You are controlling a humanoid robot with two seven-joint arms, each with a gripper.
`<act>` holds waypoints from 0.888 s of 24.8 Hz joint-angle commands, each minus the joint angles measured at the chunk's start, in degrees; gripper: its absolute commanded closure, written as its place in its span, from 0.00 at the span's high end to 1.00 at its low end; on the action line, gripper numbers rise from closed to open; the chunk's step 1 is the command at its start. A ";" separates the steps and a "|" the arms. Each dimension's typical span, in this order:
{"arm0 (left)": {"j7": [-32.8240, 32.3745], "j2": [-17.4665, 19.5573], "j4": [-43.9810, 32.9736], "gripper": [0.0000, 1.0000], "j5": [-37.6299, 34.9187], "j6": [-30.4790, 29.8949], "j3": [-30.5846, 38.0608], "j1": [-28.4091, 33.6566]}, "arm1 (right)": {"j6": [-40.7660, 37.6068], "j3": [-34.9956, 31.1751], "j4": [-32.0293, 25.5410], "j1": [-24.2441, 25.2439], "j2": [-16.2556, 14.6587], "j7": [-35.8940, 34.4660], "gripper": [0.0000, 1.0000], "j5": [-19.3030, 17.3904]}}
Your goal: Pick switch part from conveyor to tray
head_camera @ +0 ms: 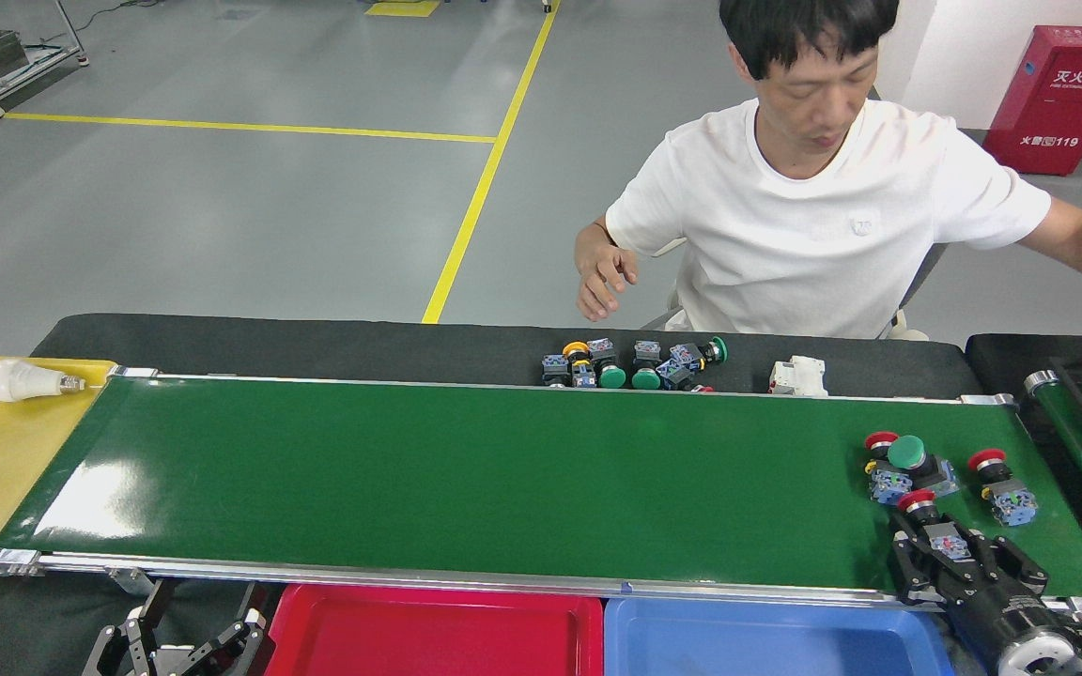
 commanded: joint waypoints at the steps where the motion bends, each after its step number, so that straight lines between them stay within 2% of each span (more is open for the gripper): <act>1: 0.50 0.14 -0.63 1.00 0.20 -1.75 0.69 -0.07 | -0.32 -0.15 -0.77 -0.70 -0.17 0.68 0.26 -0.15; 4: 0.85 0.23 -0.45 1.00 0.12 -1.93 0.61 -0.07 | -1.46 -0.15 -3.94 -0.70 0.18 1.04 0.26 -1.29; 7: 1.55 0.14 -0.28 1.00 -0.41 -1.93 0.08 -0.07 | -3.48 -0.15 -12.54 1.67 0.27 1.21 0.27 -4.10; 9: 1.55 0.14 -0.28 1.00 -0.94 -1.93 0.08 -0.16 | -5.16 0.37 -17.03 4.04 1.68 1.83 0.27 -4.90; 11: 1.55 0.23 -0.45 1.00 -1.03 -1.84 0.08 -0.16 | -9.99 4.86 -19.06 4.40 4.93 1.83 0.28 -4.90; 16: 1.47 0.31 -0.36 1.00 -1.11 -1.84 0.34 -0.07 | -21.24 17.24 -19.23 4.48 11.69 1.74 0.30 -4.63; 19: 1.47 0.23 -0.54 1.00 -1.11 -1.84 0.43 0.20 | -20.89 24.98 -18.26 4.22 12.93 1.83 0.33 -3.84; 20: 1.55 0.14 -0.54 1.00 -1.11 -1.84 0.60 0.37 | -20.45 26.83 -18.00 4.22 13.01 1.83 0.37 -3.14; 21: 1.55 0.23 -0.54 1.00 -1.11 -1.84 0.61 0.55 | -20.10 28.23 -17.74 4.22 13.19 1.74 0.46 -2.44; 22: 1.55 0.23 -0.63 1.00 -1.11 -1.84 0.87 0.81 | -20.01 29.55 -17.39 4.13 13.81 1.74 0.81 -1.47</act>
